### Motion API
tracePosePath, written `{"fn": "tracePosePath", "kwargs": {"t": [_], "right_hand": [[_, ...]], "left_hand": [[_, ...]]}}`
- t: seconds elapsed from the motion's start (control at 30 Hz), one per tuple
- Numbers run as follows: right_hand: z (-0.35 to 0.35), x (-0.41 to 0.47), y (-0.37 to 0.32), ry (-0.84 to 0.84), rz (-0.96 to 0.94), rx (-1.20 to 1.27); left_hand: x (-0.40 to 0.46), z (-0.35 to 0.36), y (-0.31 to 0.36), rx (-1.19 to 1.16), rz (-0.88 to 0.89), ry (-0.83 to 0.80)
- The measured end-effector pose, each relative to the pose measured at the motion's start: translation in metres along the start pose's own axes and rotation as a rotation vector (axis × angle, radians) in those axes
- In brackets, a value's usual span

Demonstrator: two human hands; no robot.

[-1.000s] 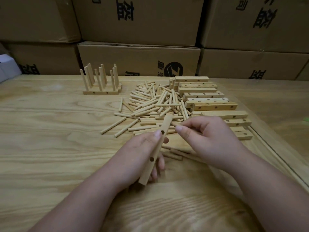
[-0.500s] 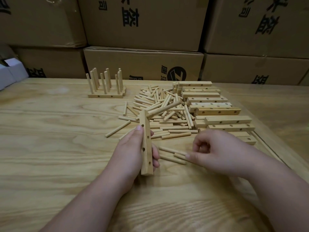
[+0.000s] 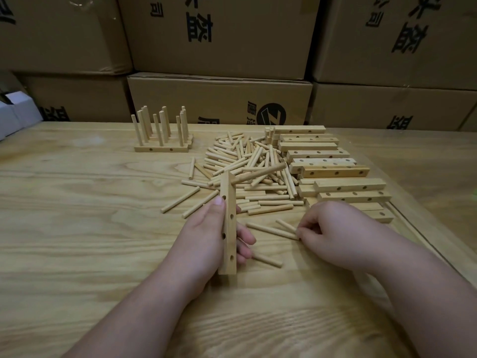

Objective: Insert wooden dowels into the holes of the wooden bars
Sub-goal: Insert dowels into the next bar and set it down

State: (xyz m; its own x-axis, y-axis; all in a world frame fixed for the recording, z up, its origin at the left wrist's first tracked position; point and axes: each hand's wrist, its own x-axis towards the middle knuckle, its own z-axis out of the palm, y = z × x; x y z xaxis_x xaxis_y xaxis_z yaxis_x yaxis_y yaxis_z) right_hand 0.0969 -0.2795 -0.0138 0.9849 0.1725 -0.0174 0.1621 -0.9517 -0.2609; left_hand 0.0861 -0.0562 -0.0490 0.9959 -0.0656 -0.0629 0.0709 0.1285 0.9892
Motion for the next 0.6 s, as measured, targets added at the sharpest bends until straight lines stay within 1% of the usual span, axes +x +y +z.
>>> {"fn": "tracePosePath", "kwargs": {"t": [0.07, 0.13, 0.23, 0.3, 0.4, 0.6], "right_hand": [[0.001, 0.002, 0.000, 0.046, -0.024, 0.001], [0.002, 0.002, -0.003, 0.128, -0.065, 0.024], [0.003, -0.002, -0.014, 0.224, -0.145, 0.147], [0.005, -0.008, -0.024, 0.235, -0.228, 0.224], [0.008, -0.013, -0.036, 0.240, -0.320, 0.267], [0.009, -0.014, -0.040, 0.269, -0.357, 0.292]], "left_hand": [[0.000, 0.002, 0.000, 0.004, 0.002, -0.017], [-0.001, 0.004, 0.000, 0.002, 0.011, -0.023], [-0.001, 0.005, 0.000, -0.011, 0.011, -0.016], [-0.001, 0.004, 0.000, 0.018, 0.016, -0.007], [-0.002, 0.003, 0.000, 0.111, 0.020, 0.020], [-0.003, 0.003, 0.002, 0.149, 0.014, 0.033]]}}
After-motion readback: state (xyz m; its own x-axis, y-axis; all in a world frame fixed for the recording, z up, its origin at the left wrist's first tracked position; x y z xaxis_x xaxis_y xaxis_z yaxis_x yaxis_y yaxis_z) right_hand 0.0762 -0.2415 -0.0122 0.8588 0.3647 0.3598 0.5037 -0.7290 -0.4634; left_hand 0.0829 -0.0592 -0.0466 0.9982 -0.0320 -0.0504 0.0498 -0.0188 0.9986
